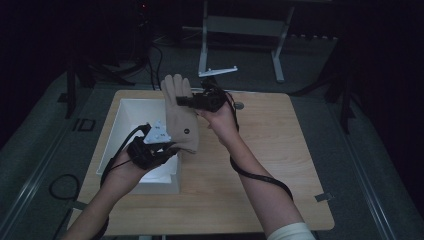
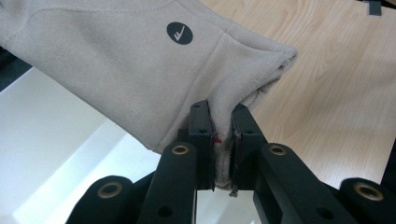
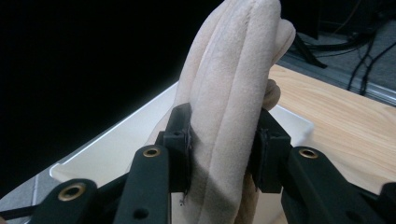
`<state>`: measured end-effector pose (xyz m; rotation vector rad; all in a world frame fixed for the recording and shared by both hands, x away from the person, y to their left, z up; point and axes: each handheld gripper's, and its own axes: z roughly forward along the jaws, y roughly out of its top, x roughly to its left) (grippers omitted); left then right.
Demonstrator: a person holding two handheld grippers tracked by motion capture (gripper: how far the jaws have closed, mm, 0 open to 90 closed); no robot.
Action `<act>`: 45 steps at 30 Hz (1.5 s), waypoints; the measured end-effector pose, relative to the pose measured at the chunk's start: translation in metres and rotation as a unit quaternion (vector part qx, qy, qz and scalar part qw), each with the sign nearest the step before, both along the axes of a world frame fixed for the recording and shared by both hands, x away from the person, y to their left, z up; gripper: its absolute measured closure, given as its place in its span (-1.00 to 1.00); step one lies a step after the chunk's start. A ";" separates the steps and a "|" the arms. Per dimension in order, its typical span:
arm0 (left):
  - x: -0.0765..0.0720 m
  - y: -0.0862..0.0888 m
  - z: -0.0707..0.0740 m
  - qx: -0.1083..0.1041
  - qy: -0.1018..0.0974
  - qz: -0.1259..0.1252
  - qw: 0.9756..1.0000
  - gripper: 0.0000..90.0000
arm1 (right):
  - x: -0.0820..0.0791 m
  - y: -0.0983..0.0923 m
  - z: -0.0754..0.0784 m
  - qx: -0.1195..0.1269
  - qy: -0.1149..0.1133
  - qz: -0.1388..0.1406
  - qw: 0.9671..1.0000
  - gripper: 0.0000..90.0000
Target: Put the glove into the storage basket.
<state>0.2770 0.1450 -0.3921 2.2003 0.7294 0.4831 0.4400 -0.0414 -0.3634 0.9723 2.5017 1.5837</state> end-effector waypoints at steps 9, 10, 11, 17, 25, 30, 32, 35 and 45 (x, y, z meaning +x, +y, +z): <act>-0.006 0.032 -0.013 -0.002 0.008 0.027 1.000 0.83 | -0.001 0.038 -0.005 -0.007 0.006 0.024 1.000 0.43; -0.007 0.035 -0.015 -0.003 0.009 0.030 0.999 0.83 | -0.001 0.041 -0.006 -0.010 0.006 0.025 1.000 0.43; -0.007 0.039 -0.016 -0.004 0.011 0.033 0.999 0.83 | -0.001 0.045 -0.007 -0.011 0.006 0.028 1.000 0.43; -0.009 0.054 -0.028 0.004 0.013 0.052 0.999 0.83 | 0.002 0.064 -0.019 -0.022 0.013 0.031 0.999 0.42; -0.005 0.063 -0.049 0.012 0.036 0.067 0.997 0.83 | 0.006 0.086 -0.047 -0.051 0.024 0.030 0.998 0.42; -0.002 0.068 -0.068 0.008 0.056 0.076 0.996 0.83 | 0.008 0.095 -0.059 -0.072 0.029 0.029 0.997 0.42; -0.001 0.069 -0.074 0.009 0.061 0.079 0.995 0.83 | 0.009 0.101 -0.067 -0.087 0.032 0.031 0.995 0.42; -0.001 0.068 -0.085 0.011 0.070 0.081 0.994 0.83 | 0.011 0.106 -0.074 -0.104 0.042 0.037 0.993 0.42; 0.000 0.077 -0.109 0.002 0.084 0.099 0.992 0.83 | 0.010 0.123 -0.087 -0.158 0.046 0.048 0.985 0.41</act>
